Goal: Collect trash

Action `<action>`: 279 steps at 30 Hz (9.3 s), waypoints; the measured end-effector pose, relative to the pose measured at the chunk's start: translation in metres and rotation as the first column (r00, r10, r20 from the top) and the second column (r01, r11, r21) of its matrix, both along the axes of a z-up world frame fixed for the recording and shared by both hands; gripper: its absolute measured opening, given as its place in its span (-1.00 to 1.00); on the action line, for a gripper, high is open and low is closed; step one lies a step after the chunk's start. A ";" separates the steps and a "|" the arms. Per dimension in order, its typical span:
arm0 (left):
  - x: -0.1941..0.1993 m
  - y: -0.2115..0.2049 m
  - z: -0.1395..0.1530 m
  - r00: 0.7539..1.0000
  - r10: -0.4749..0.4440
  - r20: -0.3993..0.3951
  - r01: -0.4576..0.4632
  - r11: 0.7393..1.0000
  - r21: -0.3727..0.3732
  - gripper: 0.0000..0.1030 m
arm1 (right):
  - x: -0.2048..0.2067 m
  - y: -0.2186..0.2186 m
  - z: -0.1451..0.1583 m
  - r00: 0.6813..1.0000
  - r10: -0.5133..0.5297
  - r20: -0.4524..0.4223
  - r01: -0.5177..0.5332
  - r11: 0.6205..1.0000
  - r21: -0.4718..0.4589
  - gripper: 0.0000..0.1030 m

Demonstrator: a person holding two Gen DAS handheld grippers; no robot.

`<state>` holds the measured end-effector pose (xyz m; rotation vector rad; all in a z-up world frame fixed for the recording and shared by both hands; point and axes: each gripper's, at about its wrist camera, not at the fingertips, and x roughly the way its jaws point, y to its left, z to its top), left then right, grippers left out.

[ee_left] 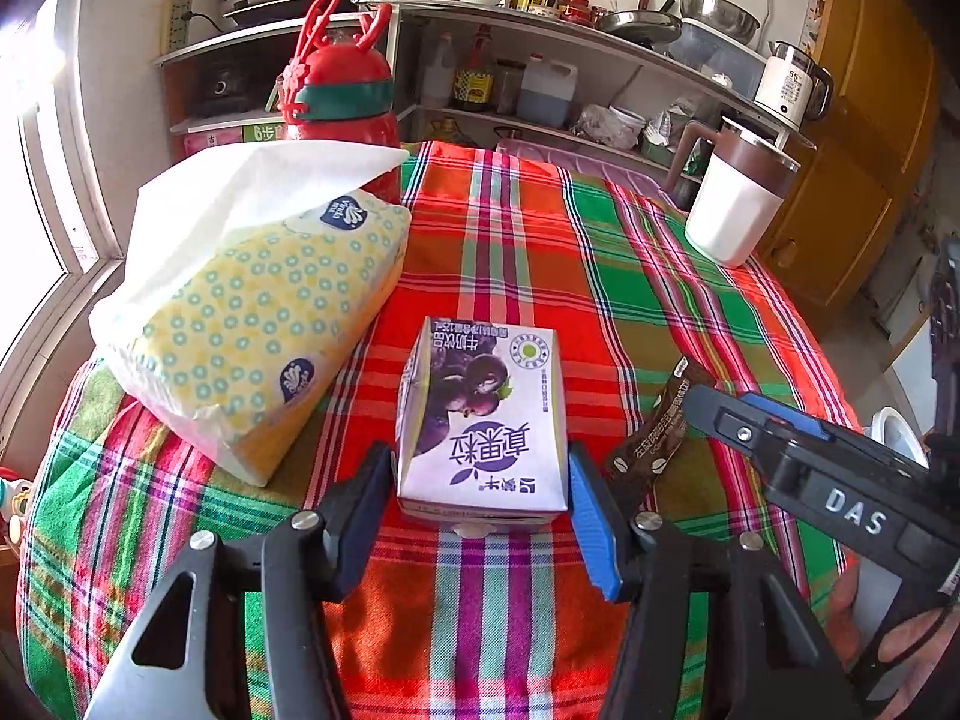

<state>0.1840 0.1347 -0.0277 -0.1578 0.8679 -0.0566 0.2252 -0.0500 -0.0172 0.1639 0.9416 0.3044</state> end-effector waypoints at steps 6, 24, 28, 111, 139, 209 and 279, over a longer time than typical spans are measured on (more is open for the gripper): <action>-0.006 0.007 0.000 1.000 0.013 0.000 -0.013 1.000 -0.005 0.14 | 0.006 0.016 -0.009 1.000 0.021 -0.023 -0.022 1.000 -0.022 0.10; -0.004 0.015 -0.004 1.000 0.027 -0.015 -0.028 0.999 -0.028 0.15 | 0.000 0.027 -0.009 0.997 0.055 0.049 -0.053 0.997 -0.051 -0.85; -0.002 0.011 -0.007 0.999 0.023 -0.027 -0.023 1.000 -0.017 0.15 | -0.002 0.024 -0.008 0.997 0.054 0.047 -0.053 0.998 -0.032 -0.90; -0.081 -0.218 0.067 0.927 -0.347 0.139 0.349 0.937 0.011 0.12 | -0.143 -0.209 0.070 0.943 -0.256 0.211 0.258 0.966 0.020 -0.64; -0.090 -0.379 0.051 0.810 -0.581 0.082 0.582 0.813 0.014 0.13 | -0.185 -0.354 0.048 0.872 -0.473 0.126 0.481 0.876 -0.042 -0.64; -0.181 -0.335 0.060 0.860 -0.479 0.175 0.462 0.877 0.129 0.30 | -0.292 -0.306 0.052 0.809 -0.544 0.224 0.569 0.820 -0.063 -0.14; -0.185 -0.333 0.062 0.864 -0.472 0.172 0.454 0.880 0.136 0.30 | -0.293 -0.303 0.049 0.814 -0.543 0.206 0.563 0.825 -0.051 -0.14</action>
